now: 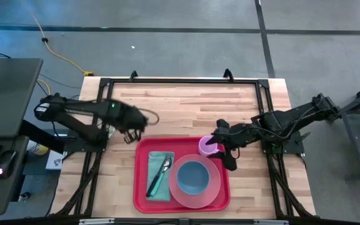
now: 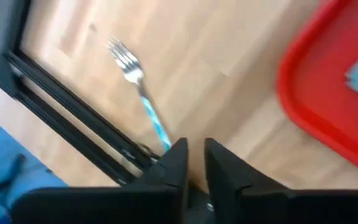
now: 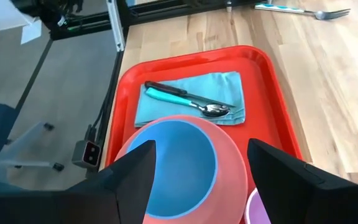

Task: Set up tray
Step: Put the white fork on top of the light blue table napkin to the left side of the black table knife

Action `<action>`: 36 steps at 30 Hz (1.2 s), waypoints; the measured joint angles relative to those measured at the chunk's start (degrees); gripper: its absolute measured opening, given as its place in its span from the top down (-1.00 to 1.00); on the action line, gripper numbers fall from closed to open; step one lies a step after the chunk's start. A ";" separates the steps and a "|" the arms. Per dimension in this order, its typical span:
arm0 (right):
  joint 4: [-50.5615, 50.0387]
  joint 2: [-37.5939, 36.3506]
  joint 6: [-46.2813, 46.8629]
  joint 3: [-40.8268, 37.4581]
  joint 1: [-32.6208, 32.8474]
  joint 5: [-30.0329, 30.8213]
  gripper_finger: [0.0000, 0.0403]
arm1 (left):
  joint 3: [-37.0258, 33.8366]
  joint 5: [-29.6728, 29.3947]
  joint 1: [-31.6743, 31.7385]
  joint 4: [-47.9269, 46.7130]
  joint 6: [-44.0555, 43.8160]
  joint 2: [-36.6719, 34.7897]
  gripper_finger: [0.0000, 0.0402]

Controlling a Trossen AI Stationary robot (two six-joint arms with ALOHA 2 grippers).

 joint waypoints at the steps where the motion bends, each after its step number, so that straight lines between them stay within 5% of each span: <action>1: -0.02 -0.01 0.54 0.00 0.00 0.32 -0.17 | 0.00 -0.78 2.15 0.09 2.94 -0.19 0.54; 13: -0.07 0.00 6.66 -0.01 0.00 3.32 -0.17 | -1.35 -0.29 28.96 0.23 25.51 -0.36 -0.33; 23: -0.09 -0.01 9.27 -0.02 0.00 5.02 -0.17 | -12.57 13.58 47.60 11.53 41.22 -0.32 -0.30; 28: -0.11 -0.01 9.97 0.00 0.04 5.57 -0.17 | -16.30 11.53 51.46 13.14 43.63 -0.32 -0.29; 36: -0.15 -0.01 10.74 0.00 0.04 6.63 -0.17 | -25.98 16.95 52.92 23.87 41.96 -0.32 -0.29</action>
